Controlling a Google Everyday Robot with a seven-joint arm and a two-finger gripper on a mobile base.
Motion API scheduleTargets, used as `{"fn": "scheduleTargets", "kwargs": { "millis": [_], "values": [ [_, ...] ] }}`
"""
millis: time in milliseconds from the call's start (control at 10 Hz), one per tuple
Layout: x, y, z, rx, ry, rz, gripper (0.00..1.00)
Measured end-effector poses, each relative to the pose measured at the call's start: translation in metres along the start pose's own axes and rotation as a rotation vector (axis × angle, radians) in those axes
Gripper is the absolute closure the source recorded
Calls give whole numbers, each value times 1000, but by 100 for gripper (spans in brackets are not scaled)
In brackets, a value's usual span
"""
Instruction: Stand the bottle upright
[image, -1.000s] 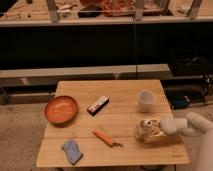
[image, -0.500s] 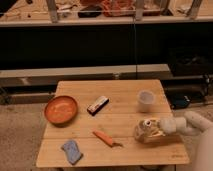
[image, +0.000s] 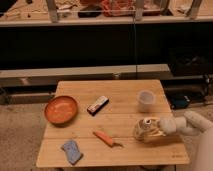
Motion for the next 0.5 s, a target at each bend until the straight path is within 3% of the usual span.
{"fn": "scheduleTargets", "kwargs": {
  "millis": [500],
  "values": [
    [3,-1,-4,6,16,4,20]
  ]
}}
